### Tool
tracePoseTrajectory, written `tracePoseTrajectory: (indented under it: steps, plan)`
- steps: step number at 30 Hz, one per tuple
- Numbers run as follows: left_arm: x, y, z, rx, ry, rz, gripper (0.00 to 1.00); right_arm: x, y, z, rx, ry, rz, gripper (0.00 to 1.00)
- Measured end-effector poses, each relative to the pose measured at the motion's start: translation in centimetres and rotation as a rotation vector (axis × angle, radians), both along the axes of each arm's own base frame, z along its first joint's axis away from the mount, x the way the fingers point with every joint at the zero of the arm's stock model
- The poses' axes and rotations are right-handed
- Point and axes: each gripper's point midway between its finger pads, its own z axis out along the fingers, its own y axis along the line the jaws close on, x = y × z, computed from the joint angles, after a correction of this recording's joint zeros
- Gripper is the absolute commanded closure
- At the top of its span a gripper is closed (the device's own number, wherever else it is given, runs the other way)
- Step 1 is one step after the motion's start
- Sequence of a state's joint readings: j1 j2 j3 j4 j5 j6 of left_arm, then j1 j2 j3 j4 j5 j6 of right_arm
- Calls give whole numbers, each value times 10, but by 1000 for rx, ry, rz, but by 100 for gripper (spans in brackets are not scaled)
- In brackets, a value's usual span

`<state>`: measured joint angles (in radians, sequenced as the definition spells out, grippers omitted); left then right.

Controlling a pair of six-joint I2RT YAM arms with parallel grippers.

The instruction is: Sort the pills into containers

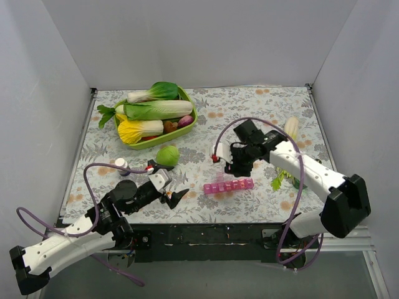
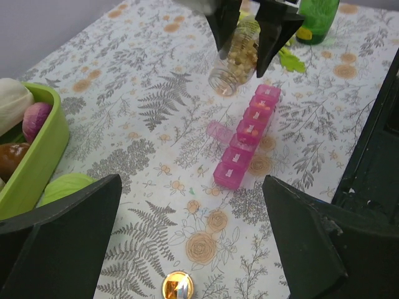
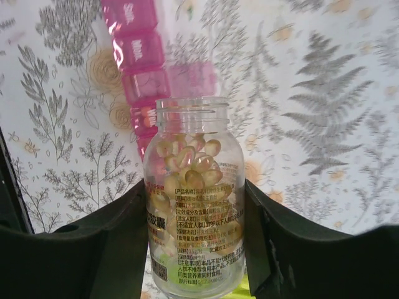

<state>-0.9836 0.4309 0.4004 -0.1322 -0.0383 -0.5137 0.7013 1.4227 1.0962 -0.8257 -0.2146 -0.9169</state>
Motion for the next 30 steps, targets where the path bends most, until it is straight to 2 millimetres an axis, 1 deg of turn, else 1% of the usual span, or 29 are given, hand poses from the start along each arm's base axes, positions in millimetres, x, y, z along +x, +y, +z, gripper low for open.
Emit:
tracePoseTrajectory:
  steps: [3, 5, 8, 9, 10, 11, 13, 15, 16, 17, 19, 20, 21, 23, 24, 25, 26, 28, 29, 30]
  plan:
    - [-1, 3, 14, -56, -21, 9, 2, 16, 6, 44, 170, -38, -46, 95]
    - [-2, 5, 23, -95, -31, 18, 2, 28, 8, 79, 302, -80, -91, 95]
    - [-1, 8, 32, -144, -28, 38, 2, 51, -4, 139, 507, -183, -199, 95]
    - [-1, 9, 34, -157, -25, 42, 2, 60, -12, 161, 573, -228, -245, 95]
    - [-1, 10, 37, -172, -21, 49, 2, 68, -19, 180, 629, -266, -281, 98]
    - [-1, 11, 40, -190, -17, 56, 2, 76, -27, 204, 702, -306, -330, 98]
    - [0, 12, 45, -213, -11, 67, 2, 92, -53, 256, 840, -384, -441, 99]
    - [1, 14, 50, -235, -7, 81, 2, 104, -79, 310, 1023, -432, -547, 99]
    - [2, 14, 53, -244, -5, 87, 2, 107, -94, 332, 1112, -448, -591, 98]
    - [2, 15, 58, -256, -6, 92, 2, 108, -111, 356, 1244, -442, -640, 98]
    - [3, 15, 64, -269, -5, 100, 2, 106, -134, 389, 1428, -418, -670, 98]
    - [4, 15, 66, -275, -5, 103, 2, 106, -140, 403, 1521, -366, -670, 98]
    - [5, 14, 69, -279, -3, 105, 2, 103, -143, 417, 1614, -279, -665, 98]
    - [5, 14, 69, -280, 0, 106, 2, 101, -141, 438, 1747, -77, -644, 98]
    - [5, 14, 69, -279, 2, 106, 2, 101, -143, 442, 1785, 7, -647, 98]
    - [5, 14, 68, -278, 3, 106, 2, 99, -143, 441, 1797, 51, -649, 96]
    - [5, 14, 68, -279, 4, 107, 2, 94, -143, 438, 1797, 50, -642, 96]
    - [4, 15, 69, -283, 3, 107, 2, 73, -139, 435, 1790, 1, -618, 96]
    - [4, 16, 70, -287, 1, 108, 2, 56, -133, 439, 1785, -27, -585, 96]
    - [3, 18, 71, -295, -4, 109, 2, 37, -123, 447, 1779, -48, -533, 97]
